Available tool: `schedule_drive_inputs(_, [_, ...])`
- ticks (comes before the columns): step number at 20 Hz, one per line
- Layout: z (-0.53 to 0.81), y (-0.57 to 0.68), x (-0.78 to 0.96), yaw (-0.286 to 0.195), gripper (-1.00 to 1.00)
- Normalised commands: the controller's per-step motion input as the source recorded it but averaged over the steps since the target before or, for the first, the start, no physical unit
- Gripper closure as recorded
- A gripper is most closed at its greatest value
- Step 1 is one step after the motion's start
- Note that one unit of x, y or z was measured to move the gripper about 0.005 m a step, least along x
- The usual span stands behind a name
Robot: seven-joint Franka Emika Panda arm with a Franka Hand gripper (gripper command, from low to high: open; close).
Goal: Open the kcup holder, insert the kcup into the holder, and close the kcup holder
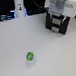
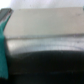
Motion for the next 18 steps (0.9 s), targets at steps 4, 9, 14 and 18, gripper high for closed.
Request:
schedule_drive_inputs(4, [0.13,-0.16,0.96,-0.068,1.00])
schedule_drive_inputs(9, [0.15,-0.23,0.96,-0.071,1.00])
schedule_drive_inputs(14, [0.18,-0.27,0.94,-0.082,1.00])
schedule_drive_inputs(18, [0.19,-0.28,0.95,-0.084,1.00])
